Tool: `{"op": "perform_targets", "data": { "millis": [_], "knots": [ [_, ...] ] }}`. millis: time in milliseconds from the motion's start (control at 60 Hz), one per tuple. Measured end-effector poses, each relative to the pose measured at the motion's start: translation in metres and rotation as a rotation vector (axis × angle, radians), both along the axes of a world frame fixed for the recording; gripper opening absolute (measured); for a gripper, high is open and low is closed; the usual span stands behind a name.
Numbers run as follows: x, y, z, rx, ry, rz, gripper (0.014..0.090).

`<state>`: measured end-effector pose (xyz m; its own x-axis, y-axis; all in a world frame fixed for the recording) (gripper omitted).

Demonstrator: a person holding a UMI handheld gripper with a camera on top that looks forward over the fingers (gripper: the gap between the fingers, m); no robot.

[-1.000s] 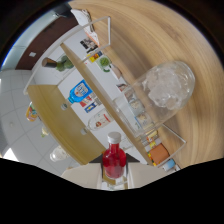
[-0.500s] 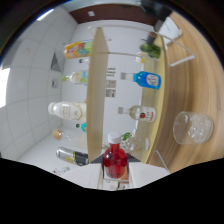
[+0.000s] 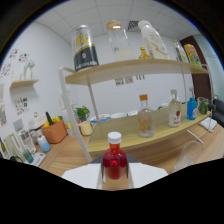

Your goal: Make me a cup of Vodka Sunrise.

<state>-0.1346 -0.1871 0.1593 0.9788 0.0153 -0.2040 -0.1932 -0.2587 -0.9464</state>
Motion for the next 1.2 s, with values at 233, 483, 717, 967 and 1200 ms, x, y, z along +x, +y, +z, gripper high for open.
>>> {"op": "perform_targets", "data": {
  "millis": [233,483,717,967,1200],
  "knots": [
    [-0.024,-0.006,-0.104,-0.201,-0.078,0.032,0.0336],
    [-0.037,-0.012,-0.134,-0.268,-0.17,0.066,0.0338],
    [-0.037,-0.02,-0.139,-0.294,-0.184,0.073,0.0354],
    [-0.039,-0.038,-0.135,-0.32,-0.193,0.124,0.0564],
    [-0.02,-0.069,-0.048,-0.207,-0.16,0.15,0.0862]
  ]
}}
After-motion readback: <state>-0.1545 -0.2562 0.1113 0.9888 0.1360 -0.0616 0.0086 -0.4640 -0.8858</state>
